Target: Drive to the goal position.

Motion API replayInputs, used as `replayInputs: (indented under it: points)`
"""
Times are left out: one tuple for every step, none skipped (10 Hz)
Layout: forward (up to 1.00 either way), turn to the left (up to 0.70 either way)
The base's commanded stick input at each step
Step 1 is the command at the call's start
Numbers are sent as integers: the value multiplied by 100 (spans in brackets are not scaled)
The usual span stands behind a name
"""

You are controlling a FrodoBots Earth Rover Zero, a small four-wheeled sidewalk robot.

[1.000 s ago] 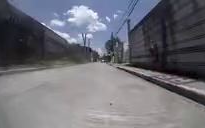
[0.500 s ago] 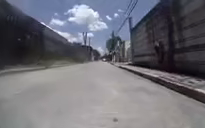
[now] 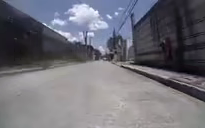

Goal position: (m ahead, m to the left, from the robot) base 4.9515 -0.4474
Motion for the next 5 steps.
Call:
replayInputs:
  points:
    - [85,0]
    - [85,-4]
    - [85,-30]
    - [85,-34]
    - [85,-34]
